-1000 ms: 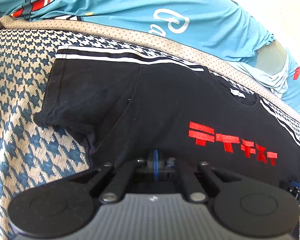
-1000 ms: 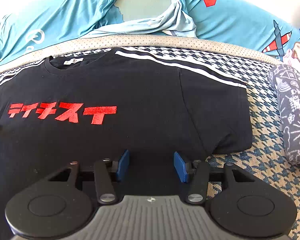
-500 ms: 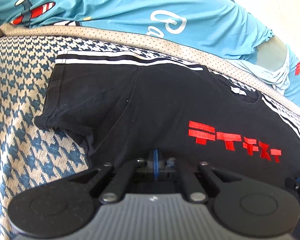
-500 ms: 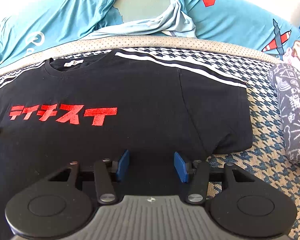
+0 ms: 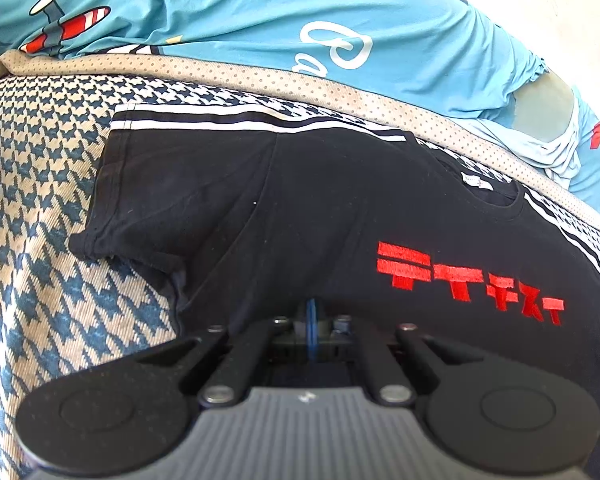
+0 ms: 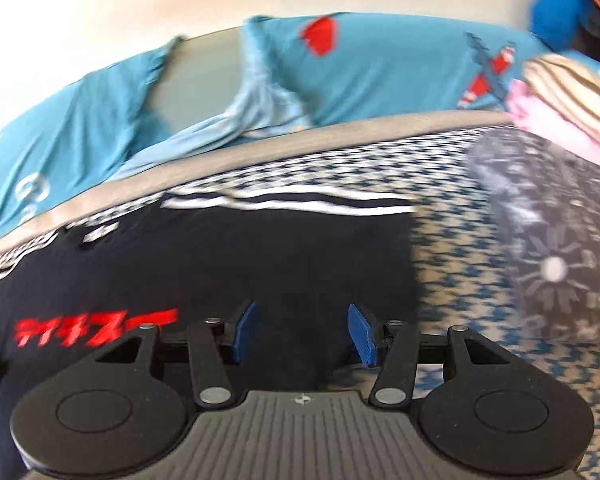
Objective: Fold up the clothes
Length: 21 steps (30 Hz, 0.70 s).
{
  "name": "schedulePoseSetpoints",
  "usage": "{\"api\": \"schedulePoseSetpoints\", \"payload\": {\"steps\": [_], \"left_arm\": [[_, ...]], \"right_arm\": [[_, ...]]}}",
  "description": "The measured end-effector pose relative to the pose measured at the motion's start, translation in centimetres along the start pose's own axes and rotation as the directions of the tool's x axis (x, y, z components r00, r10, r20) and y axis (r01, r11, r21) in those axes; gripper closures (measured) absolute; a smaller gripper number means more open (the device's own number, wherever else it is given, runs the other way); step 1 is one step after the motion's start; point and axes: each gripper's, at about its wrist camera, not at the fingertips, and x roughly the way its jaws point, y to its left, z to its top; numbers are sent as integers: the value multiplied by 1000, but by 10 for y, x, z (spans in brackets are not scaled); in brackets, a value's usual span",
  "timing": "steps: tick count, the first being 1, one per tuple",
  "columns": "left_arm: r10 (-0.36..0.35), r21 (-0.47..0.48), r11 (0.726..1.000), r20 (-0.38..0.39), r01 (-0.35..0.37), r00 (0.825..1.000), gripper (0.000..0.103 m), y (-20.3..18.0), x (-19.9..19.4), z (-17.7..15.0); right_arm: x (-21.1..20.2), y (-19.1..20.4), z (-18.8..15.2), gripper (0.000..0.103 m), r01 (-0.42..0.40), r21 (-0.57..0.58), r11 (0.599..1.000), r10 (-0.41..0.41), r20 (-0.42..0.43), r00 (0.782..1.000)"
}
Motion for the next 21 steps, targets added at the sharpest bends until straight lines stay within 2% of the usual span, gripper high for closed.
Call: {"api": "schedulePoseSetpoints", "payload": {"steps": [3,6,9,11,13,18,21], "left_arm": [[5,2,1000,6,-5,1000,100,-2,1,0],[6,-12,1000,10,-6,1000,100,-2,1,1],[38,31,999,22,-38,999,100,-9,1,0],[76,97,992,41,-79,996,100,-19,0,-3],[86,106,990,46,-90,995,100,-22,1,-3],[21,-11,1000,10,-20,1000,100,-4,3,6],[39,39,998,25,-40,999,100,-12,2,7]], "right_arm": [[3,-25,4,53,45,56,997,-44,-12,999],[7,-51,5,53,58,141,988,-54,-29,998],[16,-66,5,53,64,198,978,-52,-65,997],[21,-71,6,53,62,223,973,-46,-78,996],[25,-74,6,53,59,250,966,-39,-83,996],[34,-74,6,53,59,282,957,-35,-88,995],[39,-72,9,53,74,270,960,-55,-76,996]]}}
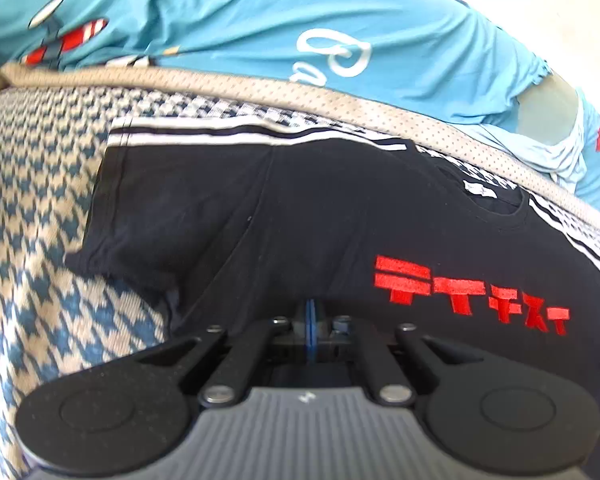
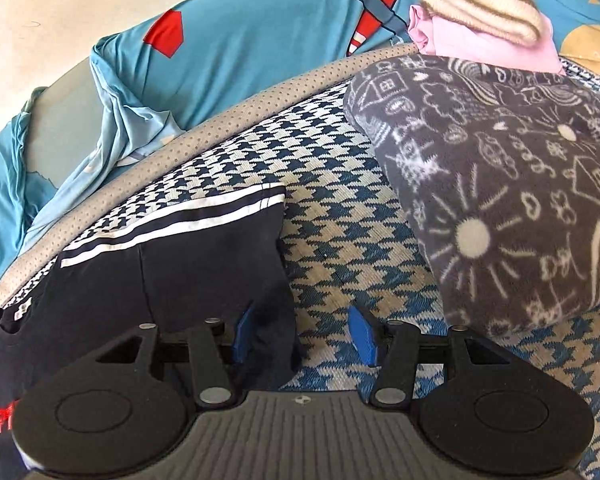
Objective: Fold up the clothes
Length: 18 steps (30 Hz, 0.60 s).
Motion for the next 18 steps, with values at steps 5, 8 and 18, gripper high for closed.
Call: {"api": "schedulePoseSetpoints", "payload": {"steps": [5,8,18], "left_arm": [[31,92,995,26,-33,999,83,-18,-1,-1],[39,88,995,34,-42,999,63,-19,-3,1],[86,7,996,82,-87,993,0,-8,-8,10]], "right_arm": [[8,6,4,53,20,-25,999,-20,25,999],[11,10,5,51,32,-44,999,-31,33,999],[19,21,4,43,40,-74,996,-36,47,998]]}}
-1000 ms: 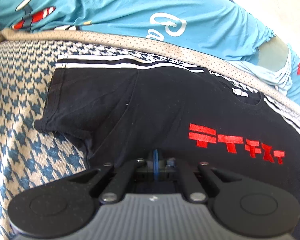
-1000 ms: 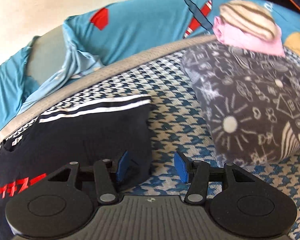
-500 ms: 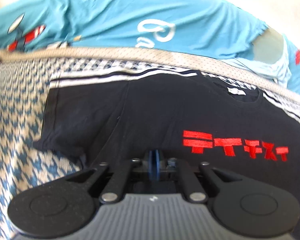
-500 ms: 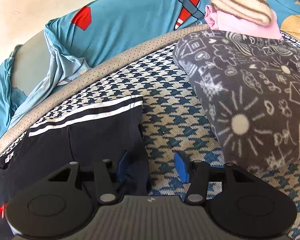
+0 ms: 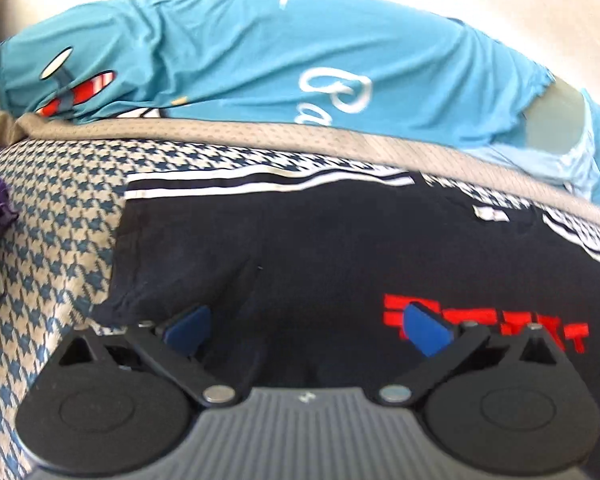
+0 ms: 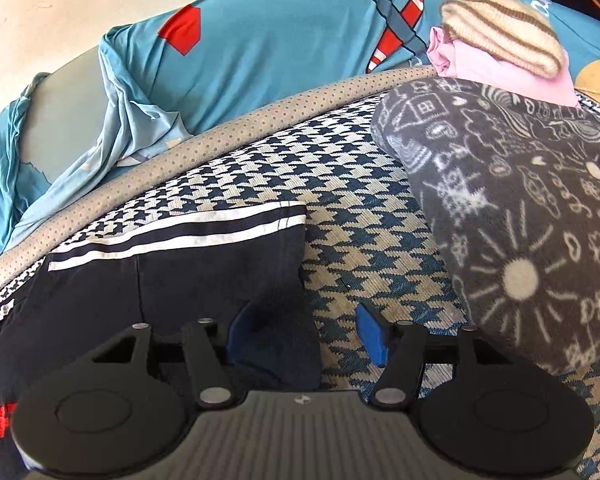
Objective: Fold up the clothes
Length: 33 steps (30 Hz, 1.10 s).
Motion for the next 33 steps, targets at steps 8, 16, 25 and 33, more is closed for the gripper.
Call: {"api": "schedulePoseSetpoints", "payload": {"steps": [8,16,25,33], "left_arm": [[37,-20,999,32,-37,999,0,5,-7,5],[40,-5,999,33,-40,999,0,3,-9,5],[49,-46,998,23,-48,999,0,12,-9,6],[56,-47,997,24,-54,998,0,12,-10,6]], "right_arm": [[3,8,-2,47,10,-37,999,-10,24,1000],[6,18,-5,80,8,-100,995,-1,64,998],[5,25,-8,95,-6,-147,989,20,91,996],[-14,40,-4,95,-46,-161,986,70,149,986]]}}
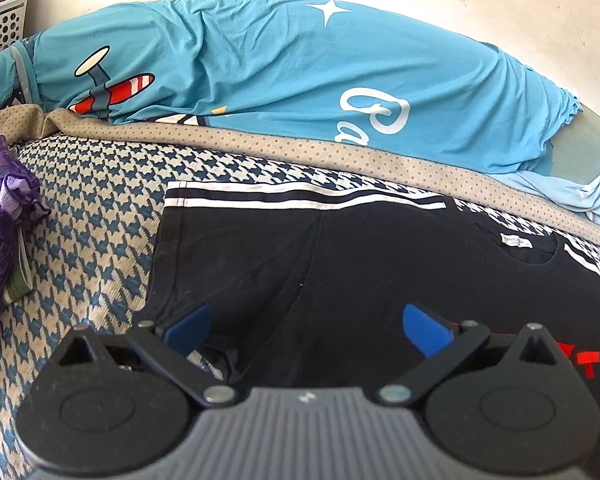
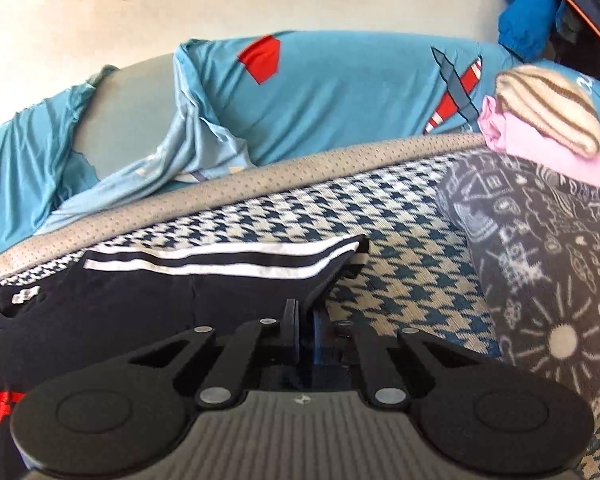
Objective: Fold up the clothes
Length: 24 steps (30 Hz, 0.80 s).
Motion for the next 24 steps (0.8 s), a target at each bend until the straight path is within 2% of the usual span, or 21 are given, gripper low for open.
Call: {"api": "schedulePoseSetpoints", "payload": {"steps": [6,13,19,24], "left_arm": [[4,1,1000,-2,-4,1000,0,-1,0,-1],[6,-1,1000,-4,-6,1000,0,0,1,-1],[0,-5,1000,-9,0,1000,0,0,0,-1],[-6,-1,1000,-15,6,1000,0,-1,0,-3]], "right_arm": [[-15,28,5,95,-86,-51,995,88,45,995],[-19,67,-5,95,-173,-188,967,185,48,982],[-25,103,-22,95,-241,-347,906,267,28,963],[-23,129,-37,90,-294,-453,842,302,-55,952]]}}
